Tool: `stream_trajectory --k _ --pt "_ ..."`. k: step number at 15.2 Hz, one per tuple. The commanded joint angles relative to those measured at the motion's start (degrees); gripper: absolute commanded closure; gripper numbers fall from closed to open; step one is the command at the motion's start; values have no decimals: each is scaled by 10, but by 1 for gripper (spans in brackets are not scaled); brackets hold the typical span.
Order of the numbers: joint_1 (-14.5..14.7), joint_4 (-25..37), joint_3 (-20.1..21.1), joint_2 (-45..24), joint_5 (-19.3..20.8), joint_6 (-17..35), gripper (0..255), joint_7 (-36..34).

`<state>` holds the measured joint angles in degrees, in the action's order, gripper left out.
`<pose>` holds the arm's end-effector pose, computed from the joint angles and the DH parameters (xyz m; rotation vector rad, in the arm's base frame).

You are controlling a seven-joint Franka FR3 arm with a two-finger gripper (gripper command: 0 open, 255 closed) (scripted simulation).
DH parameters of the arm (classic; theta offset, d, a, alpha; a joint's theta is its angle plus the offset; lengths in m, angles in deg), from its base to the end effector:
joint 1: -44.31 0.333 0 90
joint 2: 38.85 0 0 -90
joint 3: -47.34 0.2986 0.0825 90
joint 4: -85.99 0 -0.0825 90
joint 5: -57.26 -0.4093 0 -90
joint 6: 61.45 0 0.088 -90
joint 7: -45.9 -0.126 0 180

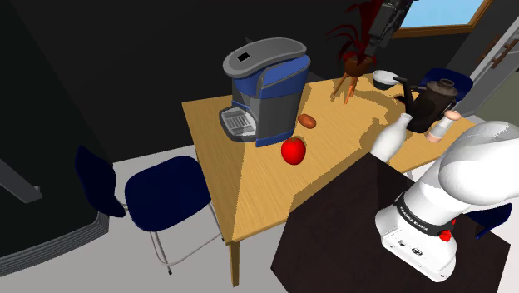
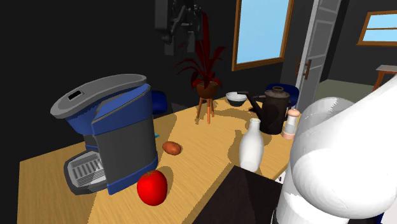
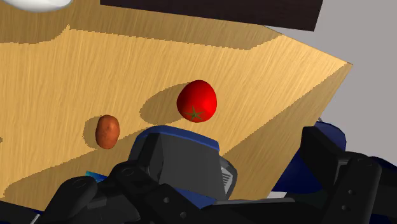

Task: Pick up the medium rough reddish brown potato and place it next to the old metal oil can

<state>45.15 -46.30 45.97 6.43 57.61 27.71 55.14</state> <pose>0.3430 -0.0058 0.5828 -3.1234 -0.2482 -0.0598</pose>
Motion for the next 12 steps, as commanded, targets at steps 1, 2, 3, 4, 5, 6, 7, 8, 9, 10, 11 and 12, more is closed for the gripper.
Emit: stream_trajectory --k 1,2,3,4,5,6,7,8,9,10,11,12 --pt "0 0 0 0 0 0 0 0" --pt "-3 -13 -2 -6 3 20 0 0" --pt "-6 -25 -5 -13 5 40 0 -1" --pt "-8 -37 -7 -20 8 61 0 -1" --pt "-11 -48 -10 -29 11 81 0 -2" --pt "-14 -58 -13 -38 14 102 0 -2" --pt "-17 -67 -16 -48 16 123 0 -3" --pt "-20 -76 -18 -59 19 143 0 -4" --pt "-23 -84 -21 -71 21 164 0 -4" --pt "-26 -91 -24 -84 24 185 0 -5" --pt "-29 -97 -27 -97 26 206 0 -6" --pt "-32 -103 -30 -112 29 227 0 -6"
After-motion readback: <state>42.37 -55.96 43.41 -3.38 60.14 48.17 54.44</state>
